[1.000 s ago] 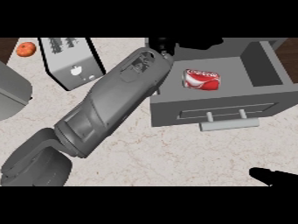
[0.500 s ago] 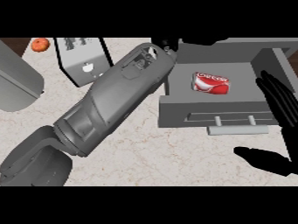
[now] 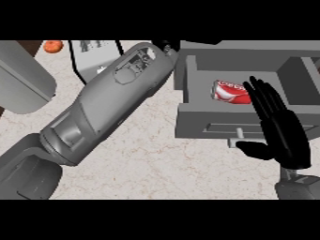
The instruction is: Pick up the can, place it into the drawer and close the drawer
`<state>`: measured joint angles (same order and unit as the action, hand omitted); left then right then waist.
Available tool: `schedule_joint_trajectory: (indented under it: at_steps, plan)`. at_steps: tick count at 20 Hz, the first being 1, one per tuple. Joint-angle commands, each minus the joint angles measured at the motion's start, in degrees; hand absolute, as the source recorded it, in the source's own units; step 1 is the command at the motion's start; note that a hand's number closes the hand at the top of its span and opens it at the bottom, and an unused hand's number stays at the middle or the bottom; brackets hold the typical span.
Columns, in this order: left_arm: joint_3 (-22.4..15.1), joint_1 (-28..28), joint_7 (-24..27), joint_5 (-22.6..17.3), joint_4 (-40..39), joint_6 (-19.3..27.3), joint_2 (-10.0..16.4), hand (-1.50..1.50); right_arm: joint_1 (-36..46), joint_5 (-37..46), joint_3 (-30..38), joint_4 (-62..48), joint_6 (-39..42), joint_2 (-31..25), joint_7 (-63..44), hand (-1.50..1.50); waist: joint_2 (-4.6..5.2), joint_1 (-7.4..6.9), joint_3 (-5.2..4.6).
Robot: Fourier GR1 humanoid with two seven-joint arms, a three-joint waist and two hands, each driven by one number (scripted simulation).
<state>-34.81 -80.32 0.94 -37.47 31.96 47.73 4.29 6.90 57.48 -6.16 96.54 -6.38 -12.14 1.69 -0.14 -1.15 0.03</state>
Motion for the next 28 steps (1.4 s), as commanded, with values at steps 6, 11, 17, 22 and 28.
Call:
schedule_joint_trajectory:
  at_steps: [6, 11, 17, 22, 28]
  plan:
    - [-0.8, 4.6, -8.1, 3.7, 11.8, -1.4, 9.7, -1.50, 10.2, 3.8, 3.5, -21.0, -9.8, 2.8, 2.9, -1.50, 0.02, -0.53, 0.01]
    - [-1.7, 4.5, -13.3, 4.5, 17.2, -0.2, 12.2, -1.50, 14.7, 5.5, 6.4, -32.0, -15.0, 2.6, 4.4, -1.50, 0.08, -1.45, 0.06]
    - [-2.6, 9.4, -15.2, 5.4, 23.6, -0.2, 15.4, -1.50, 21.7, 10.0, 7.9, -42.4, -20.8, 3.8, 3.2, -1.50, 0.32, -3.02, 0.07]
    - [-1.0, 11.7, -17.1, 5.4, 26.2, -3.2, 20.6, -1.50, 28.7, 11.0, 10.7, -51.2, -28.3, 4.4, 4.3, -1.50, 0.70, -2.67, 0.10]
    - [-0.8, 17.7, -17.3, 6.6, 31.8, -3.3, 22.4, -1.50, 37.5, 11.1, 14.0, -62.0, -32.4, 2.8, 5.8, -1.50, 0.81, -2.42, 0.08]
